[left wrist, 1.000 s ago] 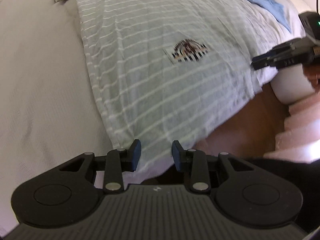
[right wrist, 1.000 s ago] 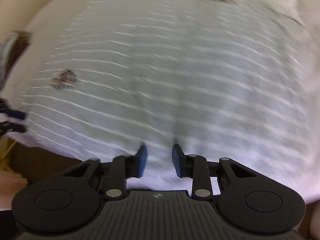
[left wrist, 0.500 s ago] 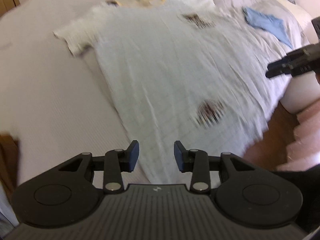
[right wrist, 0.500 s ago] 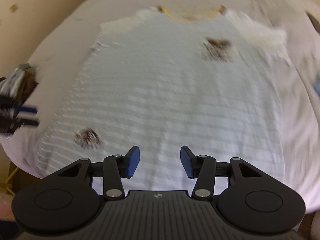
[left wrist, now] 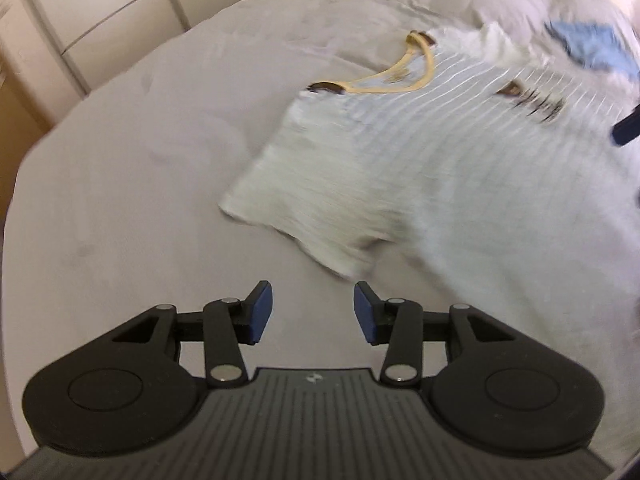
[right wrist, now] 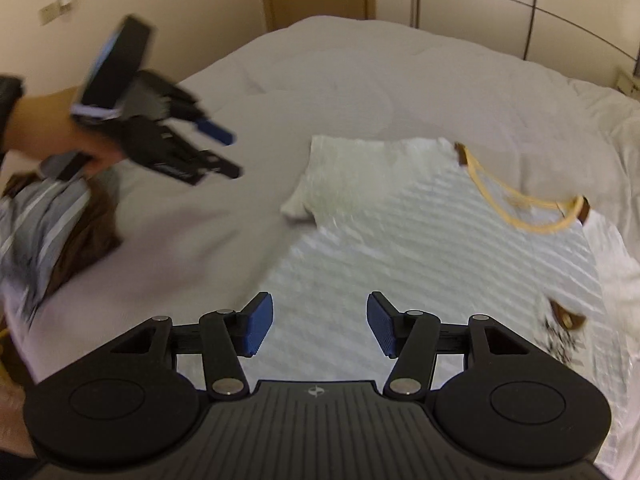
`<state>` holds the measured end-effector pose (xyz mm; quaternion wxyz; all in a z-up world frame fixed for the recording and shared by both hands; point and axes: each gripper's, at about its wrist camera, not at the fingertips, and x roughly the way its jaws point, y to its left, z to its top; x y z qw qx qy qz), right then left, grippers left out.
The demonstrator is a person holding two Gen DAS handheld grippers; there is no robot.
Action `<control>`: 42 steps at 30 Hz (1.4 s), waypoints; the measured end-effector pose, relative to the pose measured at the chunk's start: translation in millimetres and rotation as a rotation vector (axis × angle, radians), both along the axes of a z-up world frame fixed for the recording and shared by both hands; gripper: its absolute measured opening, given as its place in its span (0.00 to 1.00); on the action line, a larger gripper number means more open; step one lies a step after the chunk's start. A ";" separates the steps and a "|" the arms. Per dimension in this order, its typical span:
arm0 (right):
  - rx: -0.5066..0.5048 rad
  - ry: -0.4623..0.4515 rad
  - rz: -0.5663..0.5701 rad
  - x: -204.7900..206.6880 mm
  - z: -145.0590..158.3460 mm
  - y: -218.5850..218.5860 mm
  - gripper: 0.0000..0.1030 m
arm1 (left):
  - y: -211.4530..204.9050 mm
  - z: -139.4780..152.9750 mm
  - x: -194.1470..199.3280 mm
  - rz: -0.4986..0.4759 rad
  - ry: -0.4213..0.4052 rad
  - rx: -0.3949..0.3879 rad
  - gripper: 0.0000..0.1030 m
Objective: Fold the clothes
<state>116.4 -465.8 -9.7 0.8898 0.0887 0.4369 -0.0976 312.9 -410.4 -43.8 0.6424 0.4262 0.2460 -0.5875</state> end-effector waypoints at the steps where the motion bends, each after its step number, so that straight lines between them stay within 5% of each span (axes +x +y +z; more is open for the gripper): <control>1: -0.016 0.009 0.006 17.4 -4.0 5.1 0.53 | -11.6 -5.4 13.8 -0.054 -0.039 0.008 0.38; 7: -0.098 0.079 0.101 104.9 -37.9 34.4 0.53 | -54.4 -68.6 57.4 -0.657 -0.502 0.090 0.38; 10: -0.108 0.114 0.115 130.9 -55.9 37.9 0.53 | -51.4 -103.9 69.3 -0.958 -0.669 0.129 0.37; 13: -0.128 0.139 0.119 144.9 -70.3 35.6 0.53 | -50.0 -126.5 80.0 -1.131 -0.757 0.090 0.36; 18: -0.220 0.177 0.146 164.0 -89.0 34.0 0.53 | -61.7 -146.7 89.2 -1.207 -0.819 0.011 0.29; 20: -0.286 0.195 0.188 172.4 -99.6 40.6 0.53 | -64.0 -150.8 90.5 -1.238 -0.822 -0.008 0.06; 26: -0.524 0.250 0.330 188.8 -134.4 64.5 0.53 | -84.1 -130.7 94.9 -1.105 -0.669 -0.065 0.03; 30: -0.498 0.241 0.316 197.6 -140.0 55.7 0.46 | -86.8 -117.9 96.1 -1.055 -0.605 -0.063 0.03; 32: -0.485 0.236 0.309 202.0 -142.9 51.4 0.17 | -87.9 -114.0 96.1 -1.044 -0.594 -0.056 0.03; 34: -0.415 0.181 0.255 200.5 -134.0 40.7 0.00 | -90.6 -109.0 95.5 -1.024 -0.576 -0.045 0.03; 37: -0.246 0.050 0.124 192.0 -110.5 17.6 0.00 | -96.8 -95.3 93.6 -0.959 -0.551 -0.049 0.03; 42: 0.240 -0.185 -0.243 152.5 -92.3 -50.8 0.01 | -124.7 -59.0 76.8 -0.821 -0.478 -0.079 0.03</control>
